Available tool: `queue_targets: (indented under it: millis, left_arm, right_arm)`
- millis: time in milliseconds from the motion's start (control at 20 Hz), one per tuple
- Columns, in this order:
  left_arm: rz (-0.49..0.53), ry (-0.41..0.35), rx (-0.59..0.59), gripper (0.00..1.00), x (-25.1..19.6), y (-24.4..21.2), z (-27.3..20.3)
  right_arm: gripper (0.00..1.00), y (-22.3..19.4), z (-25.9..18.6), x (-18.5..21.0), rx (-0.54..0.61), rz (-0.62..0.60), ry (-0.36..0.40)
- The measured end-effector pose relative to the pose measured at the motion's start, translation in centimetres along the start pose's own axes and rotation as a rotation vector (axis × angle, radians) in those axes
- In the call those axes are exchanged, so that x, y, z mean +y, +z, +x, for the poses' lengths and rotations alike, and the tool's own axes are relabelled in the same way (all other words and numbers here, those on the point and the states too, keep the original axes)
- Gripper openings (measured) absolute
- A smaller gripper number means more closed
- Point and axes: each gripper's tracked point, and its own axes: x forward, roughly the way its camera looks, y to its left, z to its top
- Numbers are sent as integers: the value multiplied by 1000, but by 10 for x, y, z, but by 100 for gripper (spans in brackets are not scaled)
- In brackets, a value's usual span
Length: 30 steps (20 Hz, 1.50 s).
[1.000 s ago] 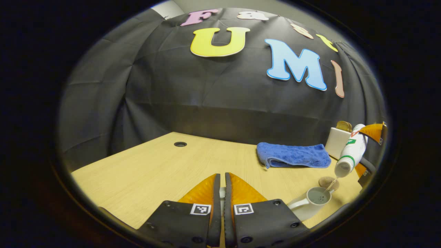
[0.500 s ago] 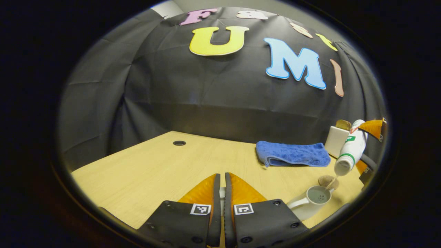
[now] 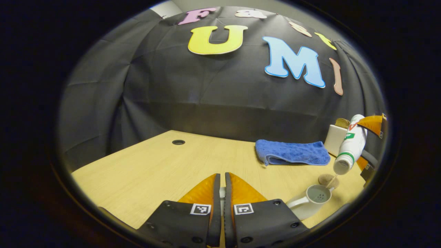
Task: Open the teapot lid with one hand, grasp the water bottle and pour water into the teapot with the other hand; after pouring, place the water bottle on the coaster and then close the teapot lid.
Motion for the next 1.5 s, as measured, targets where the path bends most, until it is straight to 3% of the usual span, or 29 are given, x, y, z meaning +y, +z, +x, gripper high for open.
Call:
queue_targets:
  millis: [50, 150, 950, 1150, 1200, 1300, 1500]
  left_arm:
    - [1, -1, 1, 14, 0, 1, 0]
    - [2, -3, 4, 10, 0, 1, 0]
    - [19, -7, 20, 11, -2, -1, 0]
    - [16, -10, 20, 11, -1, -1, 0]
    - [14, -12, 20, 14, -2, -1, -1]
    - [8, -17, 21, 11, -2, -2, -1]
    - [3, -33, 21, 14, -4, -3, -1]
  right_arm:
    - [76, 1, 0, 0, -4, -6, -1]
    - [76, 2, 1, -2, -11, -20, -4]
    - [76, 11, 3, -5, -44, -85, -35]
    - [76, 7, -1, 15, -15, 56, 27]
    - [76, 7, -3, 22, -7, 114, 54]
    - [76, 7, -7, 32, 14, 228, 83]
    - [76, 15, -14, 44, 37, 511, 121]
